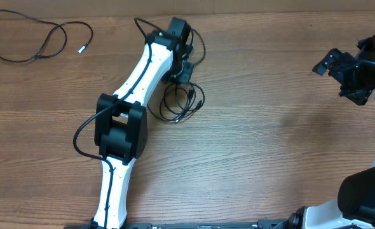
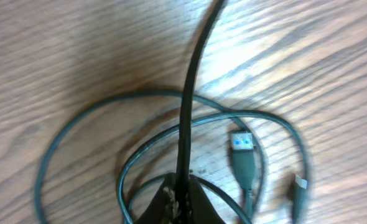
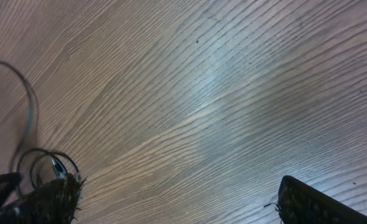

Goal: Untangle cables

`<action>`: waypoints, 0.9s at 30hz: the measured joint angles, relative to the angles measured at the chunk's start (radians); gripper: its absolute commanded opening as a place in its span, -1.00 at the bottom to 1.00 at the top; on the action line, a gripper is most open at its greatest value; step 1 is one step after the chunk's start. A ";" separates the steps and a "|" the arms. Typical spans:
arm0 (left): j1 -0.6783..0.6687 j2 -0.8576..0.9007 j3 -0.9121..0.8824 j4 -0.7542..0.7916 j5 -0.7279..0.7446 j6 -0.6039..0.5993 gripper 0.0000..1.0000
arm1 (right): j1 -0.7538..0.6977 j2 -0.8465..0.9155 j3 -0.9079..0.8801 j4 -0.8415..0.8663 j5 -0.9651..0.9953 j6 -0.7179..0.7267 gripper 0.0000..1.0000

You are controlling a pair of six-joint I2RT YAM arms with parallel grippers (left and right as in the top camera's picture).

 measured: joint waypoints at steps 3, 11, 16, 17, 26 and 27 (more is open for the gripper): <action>0.000 0.000 0.126 -0.084 0.038 -0.011 -0.92 | 0.000 0.000 0.000 0.000 0.000 0.000 1.00; 0.000 0.000 0.564 -0.211 0.237 -0.070 -0.92 | 0.000 0.000 0.000 0.000 0.000 0.000 1.00; 0.000 0.000 0.826 -0.219 0.339 -0.113 -0.92 | 0.000 0.000 0.000 0.000 0.000 0.000 1.00; -0.001 0.000 0.871 -0.226 0.342 -0.113 -0.92 | 0.000 0.000 0.000 0.001 0.000 0.000 1.00; -0.001 -0.001 0.993 -0.270 0.338 -0.134 -0.92 | 0.000 0.000 0.000 0.000 0.001 0.000 1.00; -0.001 -0.001 0.994 -0.256 0.338 -0.159 -0.92 | 0.000 0.000 0.000 0.000 0.000 0.000 1.00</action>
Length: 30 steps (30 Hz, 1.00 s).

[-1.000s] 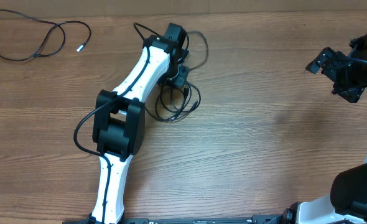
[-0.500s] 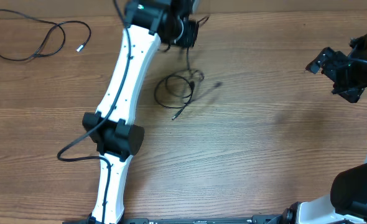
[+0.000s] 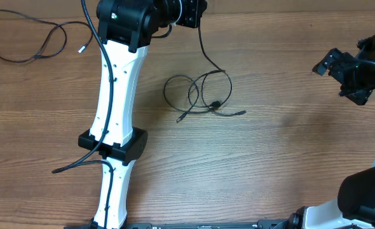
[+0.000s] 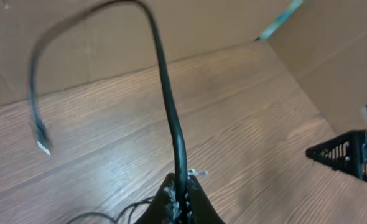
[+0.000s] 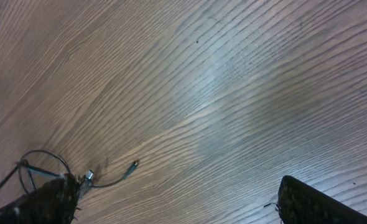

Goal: Untangle cables

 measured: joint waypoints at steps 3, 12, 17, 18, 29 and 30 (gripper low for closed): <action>0.003 0.000 0.000 0.075 0.031 -0.138 -0.92 | 0.000 0.000 0.000 0.000 0.000 0.000 1.00; 0.060 -0.055 0.000 0.536 0.238 -0.671 -0.91 | 0.000 0.000 0.000 0.000 0.000 0.000 1.00; 0.098 -0.112 0.013 0.587 0.272 -1.076 -0.91 | 0.000 0.000 0.000 0.000 0.000 0.000 1.00; 0.106 -0.118 0.014 0.589 0.277 -1.164 -0.92 | 0.000 0.000 0.000 0.000 0.000 0.000 1.00; 0.126 -0.120 0.018 0.526 0.344 -1.493 -0.92 | 0.000 0.000 0.000 0.000 0.000 0.000 1.00; 0.126 -0.120 0.019 0.455 0.351 -1.448 -0.91 | 0.000 0.000 0.000 0.000 0.000 0.000 1.00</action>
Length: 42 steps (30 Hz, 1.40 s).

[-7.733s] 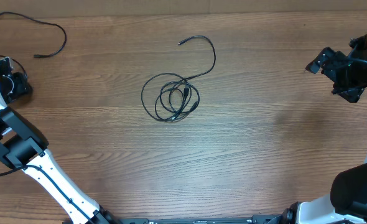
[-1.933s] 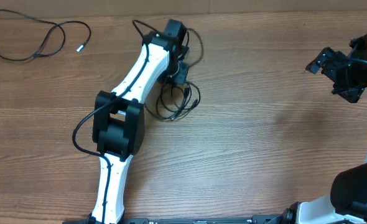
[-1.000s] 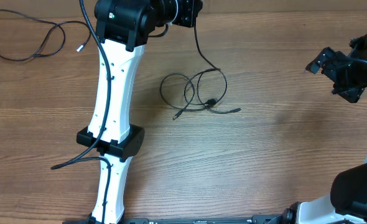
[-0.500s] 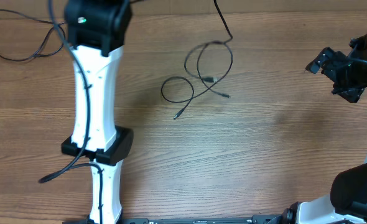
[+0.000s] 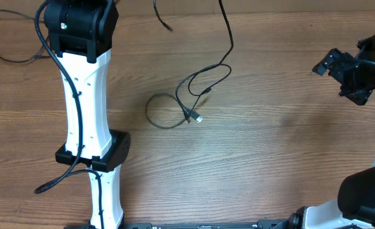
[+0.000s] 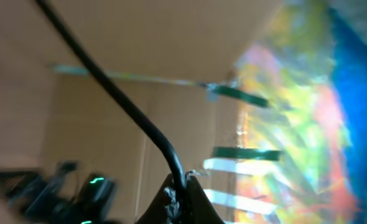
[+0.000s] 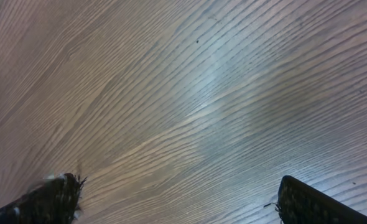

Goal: Untangle cables

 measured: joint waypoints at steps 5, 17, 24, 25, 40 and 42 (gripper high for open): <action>0.001 0.003 -0.006 -0.276 -0.021 0.096 -0.91 | 0.000 0.000 0.000 0.000 0.000 0.000 1.00; 0.016 -0.003 0.002 0.381 0.080 -0.124 -0.91 | 0.000 0.000 0.000 0.000 0.000 -0.001 1.00; 0.011 -0.002 -0.010 -0.414 0.017 0.088 -0.91 | 0.000 0.000 0.000 0.000 0.000 -0.002 1.00; 0.011 0.002 -0.015 -0.487 -0.017 0.112 -0.92 | 0.000 0.000 0.000 0.000 0.000 0.000 1.00; 0.019 0.000 -0.017 0.363 0.210 -0.100 -0.91 | 0.000 0.000 0.000 0.000 0.000 -0.001 1.00; 0.019 -0.005 -0.013 0.255 0.230 -0.082 -0.92 | 0.000 0.000 0.000 0.000 0.000 0.000 1.00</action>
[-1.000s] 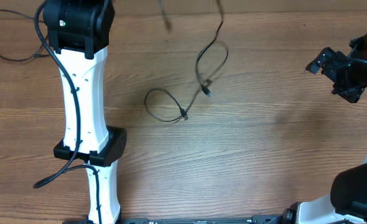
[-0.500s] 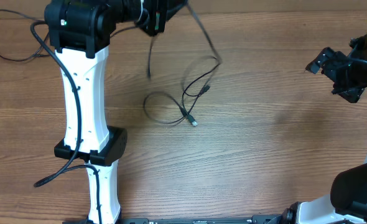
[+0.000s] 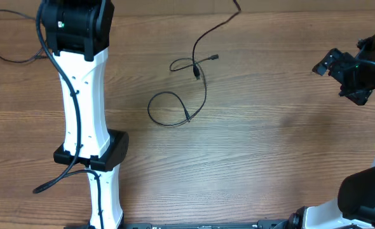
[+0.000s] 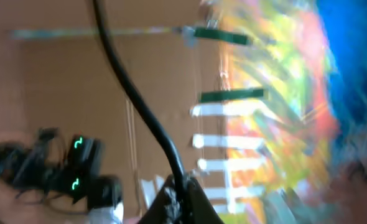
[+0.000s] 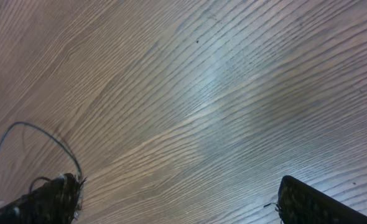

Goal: Untangle cables

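My left gripper (image 4: 180,202) is shut on a black cable (image 4: 130,93), held high with the wrist camera facing a cardboard wall. In the overhead view that cable (image 3: 203,35) drops from the top edge to the table and ends in a loop (image 3: 168,108). Two connector ends (image 3: 214,57) lie beside a small bend near it. The left gripper itself is off the overhead frame; only its white arm (image 3: 82,83) shows. My right gripper (image 5: 177,193) hangs open over bare wood at the right, also visible overhead (image 3: 343,70). A thin cable strand (image 5: 46,134) shows at its left.
A second black cable (image 3: 9,41) lies spread at the far left back of the wooden table (image 3: 270,152), partly under the left arm. A cardboard wall stands behind the table's back edge.
The hanging cable has shifted right and drawn out further. Its connector ends now lie nearer the back, above the loop, and the short free strand at the top edge is gone from view.
My left gripper was shut on a cable down in the tangled bundle at table centre. Then it was raised at the back, the bundle spreading into loops. Then higher still, facing the wall. Now one loop and two loose ends remain on the table. The right arm stayed put.
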`<action>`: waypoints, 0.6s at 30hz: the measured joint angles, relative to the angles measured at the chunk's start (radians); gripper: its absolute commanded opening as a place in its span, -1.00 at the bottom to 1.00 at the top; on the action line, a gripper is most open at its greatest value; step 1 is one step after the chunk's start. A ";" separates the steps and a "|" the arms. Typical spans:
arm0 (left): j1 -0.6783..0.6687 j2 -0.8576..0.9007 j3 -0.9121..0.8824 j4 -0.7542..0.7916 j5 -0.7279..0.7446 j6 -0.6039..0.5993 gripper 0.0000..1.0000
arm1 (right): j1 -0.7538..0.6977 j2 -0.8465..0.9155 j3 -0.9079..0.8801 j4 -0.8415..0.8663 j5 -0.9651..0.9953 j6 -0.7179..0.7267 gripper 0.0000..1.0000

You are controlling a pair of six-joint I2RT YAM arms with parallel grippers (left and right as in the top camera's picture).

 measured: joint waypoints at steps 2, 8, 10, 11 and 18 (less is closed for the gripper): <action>0.000 0.000 0.001 -0.142 0.001 0.037 -0.91 | 0.000 0.000 0.000 0.000 0.000 0.000 1.00; -0.001 0.006 -0.006 -0.537 -0.174 0.442 -0.91 | 0.000 0.000 0.000 0.000 0.000 0.000 1.00; 0.000 0.006 -0.006 -0.529 -0.219 0.545 -0.91 | 0.000 0.000 0.000 0.000 0.000 -0.001 1.00; 0.006 0.006 -0.006 -0.498 -0.232 0.591 -0.91 | 0.000 0.000 0.000 0.000 0.000 0.000 1.00; 0.061 0.007 -0.007 0.042 -0.134 0.562 -0.91 | 0.000 0.000 0.000 -0.001 0.000 0.000 1.00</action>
